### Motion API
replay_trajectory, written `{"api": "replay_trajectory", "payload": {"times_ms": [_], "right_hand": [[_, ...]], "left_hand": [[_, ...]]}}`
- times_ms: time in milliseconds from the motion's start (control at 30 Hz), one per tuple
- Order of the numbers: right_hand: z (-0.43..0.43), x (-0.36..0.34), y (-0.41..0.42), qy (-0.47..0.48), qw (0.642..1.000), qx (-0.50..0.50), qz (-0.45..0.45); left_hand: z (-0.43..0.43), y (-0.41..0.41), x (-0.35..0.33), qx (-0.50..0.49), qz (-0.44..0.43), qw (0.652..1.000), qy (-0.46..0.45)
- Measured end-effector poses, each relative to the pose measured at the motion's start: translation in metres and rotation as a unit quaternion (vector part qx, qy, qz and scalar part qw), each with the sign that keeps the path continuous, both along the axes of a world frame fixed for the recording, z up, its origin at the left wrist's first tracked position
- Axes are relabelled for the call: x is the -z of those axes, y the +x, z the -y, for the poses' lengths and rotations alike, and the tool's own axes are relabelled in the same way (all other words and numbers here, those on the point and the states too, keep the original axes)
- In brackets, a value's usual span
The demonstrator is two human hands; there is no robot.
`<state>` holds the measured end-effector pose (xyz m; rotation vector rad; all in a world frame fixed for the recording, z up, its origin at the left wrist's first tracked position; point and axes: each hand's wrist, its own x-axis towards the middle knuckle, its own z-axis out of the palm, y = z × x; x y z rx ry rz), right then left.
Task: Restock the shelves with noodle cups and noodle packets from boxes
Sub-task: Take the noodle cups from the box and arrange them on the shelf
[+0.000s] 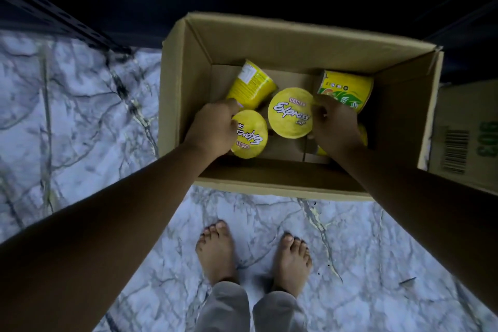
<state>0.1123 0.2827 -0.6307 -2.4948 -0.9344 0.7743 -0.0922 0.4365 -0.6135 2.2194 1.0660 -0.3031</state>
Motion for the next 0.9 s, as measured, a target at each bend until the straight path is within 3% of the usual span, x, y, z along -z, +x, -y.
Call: {"api": "replay_trajectory", "payload": {"times_ms": [67,133,200,267,367,433,767,900], "right_hand": [[0.004,0.0,-0.001,-0.026,0.997,0.023,-0.065],[0.007,0.006,0.0,-0.046,0.992,0.053,-0.101],[0.01,0.011,-0.001,-0.069,0.994,0.051,-0.07],[0.014,0.01,-0.003,-0.072,0.997,-0.02,-0.018],[0.026,0.009,-0.008,-0.03,0.977,-0.209,0.028],[0.034,0.013,-0.009,-0.028,0.961,-0.271,0.053],[0.031,0.013,-0.011,-0.101,0.926,-0.33,0.153],[0.026,0.014,-0.013,-0.105,0.912,-0.372,0.139]], "left_hand": [[0.0,-0.003,-0.001,-0.097,0.001,0.993,-0.064],[0.003,-0.004,0.0,-0.114,-0.027,0.991,-0.067],[0.011,-0.003,0.001,-0.08,-0.083,0.992,-0.042],[0.018,-0.003,-0.001,-0.063,-0.107,0.992,-0.04],[0.026,-0.003,0.002,-0.035,-0.065,0.997,-0.032],[0.03,-0.004,0.007,0.005,-0.043,0.999,-0.02],[0.02,-0.007,0.022,0.037,-0.064,0.996,-0.045],[0.024,-0.005,0.017,0.073,-0.074,0.994,-0.039]]}}
